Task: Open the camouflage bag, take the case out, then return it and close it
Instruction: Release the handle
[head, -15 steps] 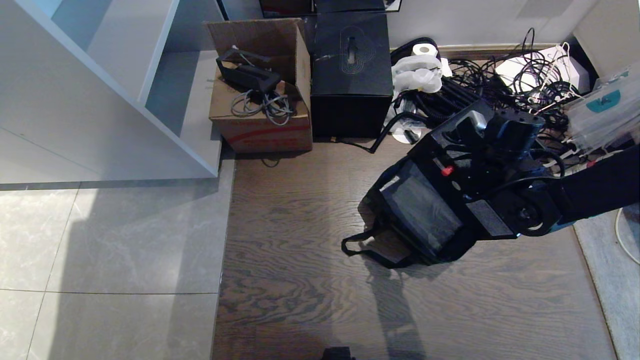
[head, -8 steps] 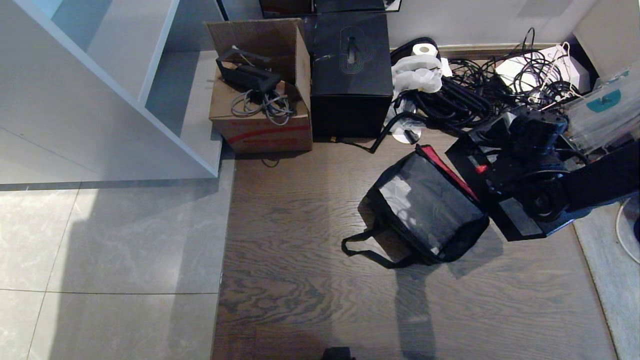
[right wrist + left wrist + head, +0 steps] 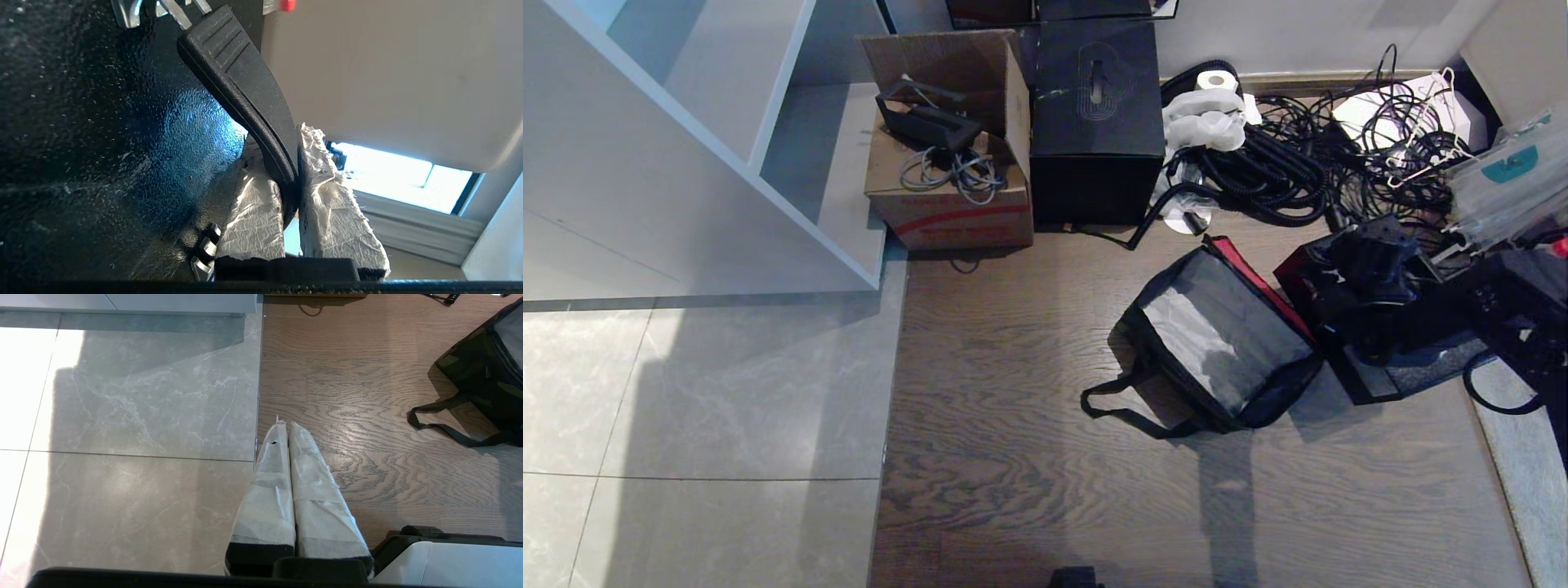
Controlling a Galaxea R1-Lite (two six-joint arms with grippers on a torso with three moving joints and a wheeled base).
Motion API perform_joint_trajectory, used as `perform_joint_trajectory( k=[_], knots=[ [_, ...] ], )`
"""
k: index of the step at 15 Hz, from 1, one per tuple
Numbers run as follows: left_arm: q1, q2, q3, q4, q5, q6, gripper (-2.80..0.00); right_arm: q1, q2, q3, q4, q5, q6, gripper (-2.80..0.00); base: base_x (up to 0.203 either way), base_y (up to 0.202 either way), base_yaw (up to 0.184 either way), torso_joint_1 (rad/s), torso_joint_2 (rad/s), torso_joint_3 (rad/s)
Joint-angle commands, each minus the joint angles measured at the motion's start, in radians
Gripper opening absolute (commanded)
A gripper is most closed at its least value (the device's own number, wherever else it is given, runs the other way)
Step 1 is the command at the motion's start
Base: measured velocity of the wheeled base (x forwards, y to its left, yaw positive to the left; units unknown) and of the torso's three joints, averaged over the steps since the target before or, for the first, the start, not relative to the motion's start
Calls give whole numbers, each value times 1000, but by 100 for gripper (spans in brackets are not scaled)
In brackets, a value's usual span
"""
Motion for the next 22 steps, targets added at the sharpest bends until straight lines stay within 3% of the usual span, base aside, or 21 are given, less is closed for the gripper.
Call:
perform_joint_trajectory(
  k=[1, 6, 9, 13, 22],
  knots=[
    [0, 0, 0, 0, 0, 0, -280, -3, 128, -59, -3, -8, 20, -280, 0, 0, 0, 0, 0, 0],
    [0, 0, 0, 0, 0, 0, -280, 90, 120, 0, 2, -9, 73, -280, 0, 0, 0, 0, 0, 0],
    [0, 0, 0, 0, 0, 0, -280, 155, 69, 128, 6, -9, 106, -280, 0, 0, 0, 0, 0, 0],
    [0, 0, 0, 0, 0, 0, -280, 267, 21, 253, 40, -9, 215, -280, 0, 0, 0, 0, 0, 0],
    [0, 0, 0, 0, 0, 0, -280, 220, 85, 172, 52, -6, 209, -280, 0, 0, 0, 0, 0, 0]
  ],
)
